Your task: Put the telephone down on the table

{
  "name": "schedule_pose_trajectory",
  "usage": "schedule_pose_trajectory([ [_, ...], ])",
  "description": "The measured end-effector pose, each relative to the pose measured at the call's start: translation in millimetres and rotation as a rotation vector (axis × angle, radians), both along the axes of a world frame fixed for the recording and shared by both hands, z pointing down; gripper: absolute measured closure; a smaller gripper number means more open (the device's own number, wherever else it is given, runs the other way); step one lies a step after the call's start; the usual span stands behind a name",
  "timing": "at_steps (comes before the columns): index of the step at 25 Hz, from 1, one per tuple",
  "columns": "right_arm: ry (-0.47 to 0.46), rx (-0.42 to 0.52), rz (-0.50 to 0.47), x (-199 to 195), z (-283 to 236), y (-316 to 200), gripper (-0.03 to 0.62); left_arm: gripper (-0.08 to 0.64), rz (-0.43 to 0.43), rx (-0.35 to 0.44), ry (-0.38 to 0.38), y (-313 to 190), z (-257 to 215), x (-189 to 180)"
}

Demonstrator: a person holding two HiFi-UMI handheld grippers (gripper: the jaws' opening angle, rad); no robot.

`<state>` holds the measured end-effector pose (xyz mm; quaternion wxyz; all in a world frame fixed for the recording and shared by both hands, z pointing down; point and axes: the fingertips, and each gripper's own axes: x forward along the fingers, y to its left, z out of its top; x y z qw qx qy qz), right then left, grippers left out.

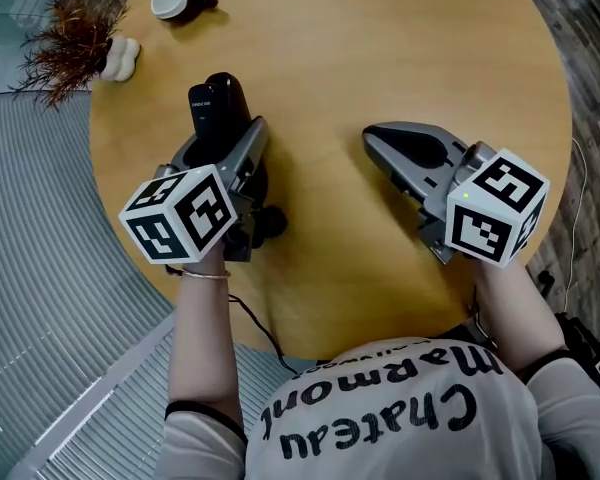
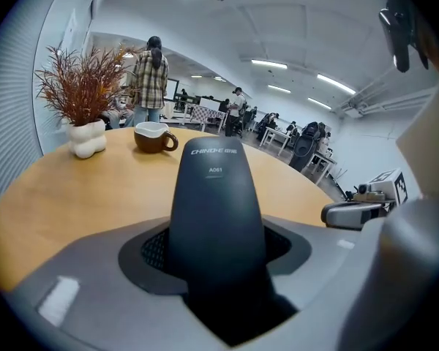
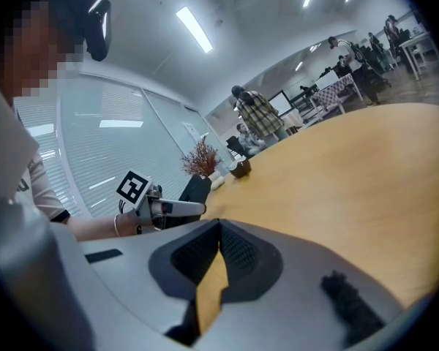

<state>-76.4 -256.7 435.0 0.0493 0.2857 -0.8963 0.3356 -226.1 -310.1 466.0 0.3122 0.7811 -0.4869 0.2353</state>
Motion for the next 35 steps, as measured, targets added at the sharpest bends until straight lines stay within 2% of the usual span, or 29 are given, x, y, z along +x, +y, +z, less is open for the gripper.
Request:
schedule_pose_trajectory([
  [7,-0.019,-0.014,0.009,12.3,1.7,-2.5,0.577,0.276,-0.003,-0.022,0.007,-7.6,9.3,7.5],
  [21,-0.032,-0.030,0.031,20.3,10.8,-6.1,0.577,0.275,0.012,-0.121,0.008,-19.3,24.7,14.3],
  [27,-0.031,-0.029,0.039,26.3,11.4,-6.1,0.577,0.273,0.053,-0.152,-0.049,-18.3,30.3,21.6],
  [35,-0.030,-0.033,0.041,27.9,11.9,-4.2,0.577,0.273,0.161,-0.162,-0.188,-12.3,36.6,34.1],
])
